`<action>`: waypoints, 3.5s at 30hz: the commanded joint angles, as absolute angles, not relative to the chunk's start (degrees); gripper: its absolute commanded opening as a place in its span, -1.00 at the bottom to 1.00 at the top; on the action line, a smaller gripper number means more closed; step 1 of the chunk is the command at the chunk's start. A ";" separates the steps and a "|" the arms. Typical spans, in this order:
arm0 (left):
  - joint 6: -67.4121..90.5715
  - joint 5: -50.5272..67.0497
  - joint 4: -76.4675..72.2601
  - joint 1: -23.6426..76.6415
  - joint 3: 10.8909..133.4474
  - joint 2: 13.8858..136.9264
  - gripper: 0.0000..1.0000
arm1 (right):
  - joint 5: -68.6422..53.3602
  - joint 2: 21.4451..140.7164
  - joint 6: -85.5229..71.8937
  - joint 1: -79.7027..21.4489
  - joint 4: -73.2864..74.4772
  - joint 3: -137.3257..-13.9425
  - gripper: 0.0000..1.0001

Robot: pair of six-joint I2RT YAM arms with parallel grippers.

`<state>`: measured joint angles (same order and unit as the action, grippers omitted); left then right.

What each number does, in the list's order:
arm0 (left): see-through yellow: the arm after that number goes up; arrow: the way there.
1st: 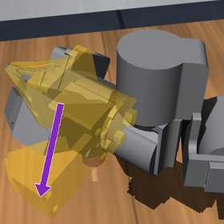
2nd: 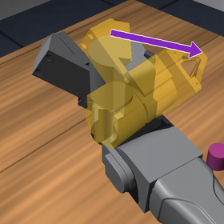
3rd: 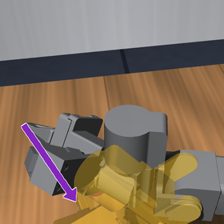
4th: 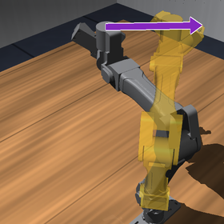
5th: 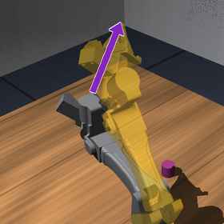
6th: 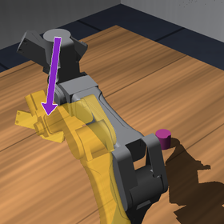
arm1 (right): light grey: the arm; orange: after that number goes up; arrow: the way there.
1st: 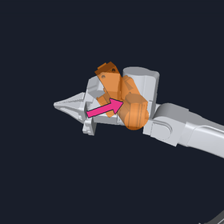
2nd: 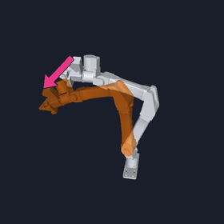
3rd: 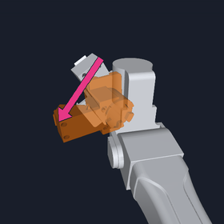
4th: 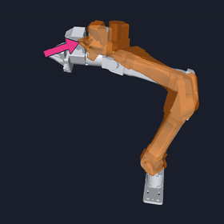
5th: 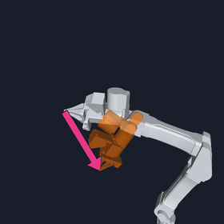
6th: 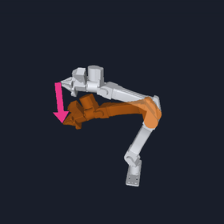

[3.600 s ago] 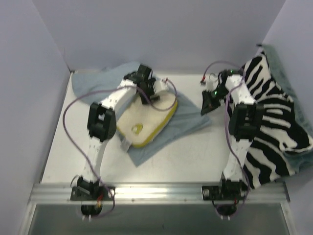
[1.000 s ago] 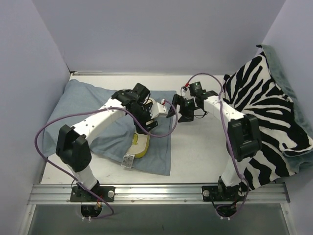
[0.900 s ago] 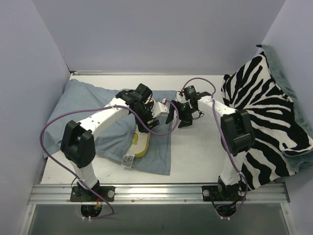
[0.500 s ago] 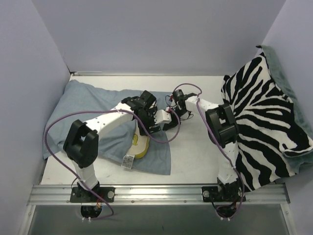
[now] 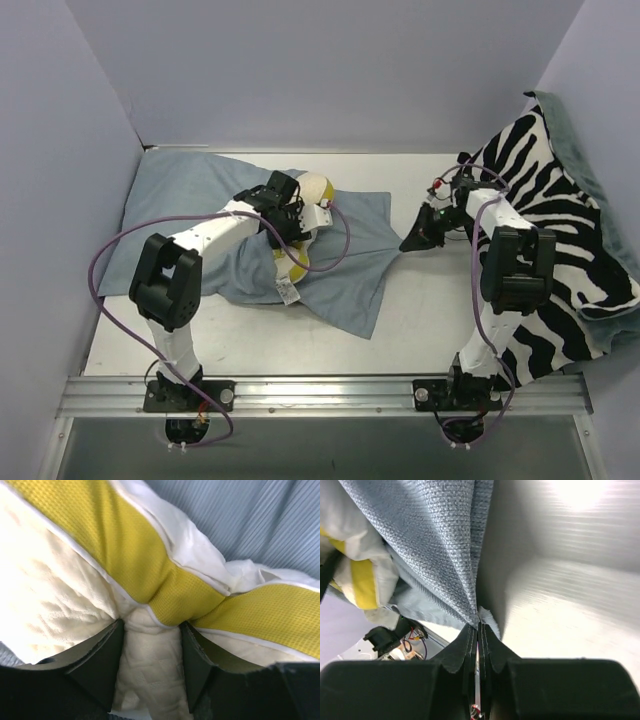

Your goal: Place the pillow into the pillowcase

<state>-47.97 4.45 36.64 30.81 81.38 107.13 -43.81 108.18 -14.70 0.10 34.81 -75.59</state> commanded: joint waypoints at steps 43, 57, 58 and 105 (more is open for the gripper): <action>-25.05 -1.68 53.53 35.94 122.78 124.27 0.75 | -52.11 117.76 -9.59 3.34 41.03 -91.14 -1.00; -25.04 8.36 37.79 40.08 129.90 138.07 0.61 | -50.62 114.71 -2.46 2.46 50.71 -89.04 -1.00; -25.66 7.31 37.88 39.73 129.38 138.86 0.57 | -50.71 114.18 -2.11 2.63 51.23 -88.69 -1.00; -40.01 29.69 67.40 34.36 128.71 129.19 0.82 | -54.76 121.38 2.46 4.57 58.62 -97.56 -1.00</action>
